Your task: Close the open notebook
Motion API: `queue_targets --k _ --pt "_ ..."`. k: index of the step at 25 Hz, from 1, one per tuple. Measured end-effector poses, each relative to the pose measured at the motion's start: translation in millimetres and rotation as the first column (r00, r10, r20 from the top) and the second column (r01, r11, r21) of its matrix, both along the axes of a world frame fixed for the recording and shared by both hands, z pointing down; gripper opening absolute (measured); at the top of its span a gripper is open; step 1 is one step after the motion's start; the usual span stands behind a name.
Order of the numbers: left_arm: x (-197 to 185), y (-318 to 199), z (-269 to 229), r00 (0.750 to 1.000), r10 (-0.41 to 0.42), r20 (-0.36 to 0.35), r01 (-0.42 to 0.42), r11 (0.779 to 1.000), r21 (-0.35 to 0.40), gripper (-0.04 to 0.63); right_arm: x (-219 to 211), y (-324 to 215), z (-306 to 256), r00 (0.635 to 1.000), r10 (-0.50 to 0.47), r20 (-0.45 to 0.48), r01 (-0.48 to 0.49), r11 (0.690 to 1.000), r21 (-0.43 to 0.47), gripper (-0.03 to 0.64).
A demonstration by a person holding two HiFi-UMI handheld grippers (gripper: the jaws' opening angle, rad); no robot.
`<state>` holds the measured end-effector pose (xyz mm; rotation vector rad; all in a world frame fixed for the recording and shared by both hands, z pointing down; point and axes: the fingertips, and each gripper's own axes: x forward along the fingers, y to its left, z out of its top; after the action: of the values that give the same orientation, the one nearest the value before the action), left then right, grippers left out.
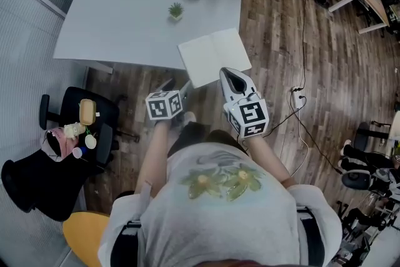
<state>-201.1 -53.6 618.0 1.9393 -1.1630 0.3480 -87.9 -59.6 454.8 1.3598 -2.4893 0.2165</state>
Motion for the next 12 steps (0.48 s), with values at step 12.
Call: queue_targets --k 12 --pt "14 -5 33 0.995 0.000 -0.103 -0.011 0.994 -0.107 0.253 -4 -3 9 1.000 0.000 -0.031 -0.001 1.000 -0.022 0.018"
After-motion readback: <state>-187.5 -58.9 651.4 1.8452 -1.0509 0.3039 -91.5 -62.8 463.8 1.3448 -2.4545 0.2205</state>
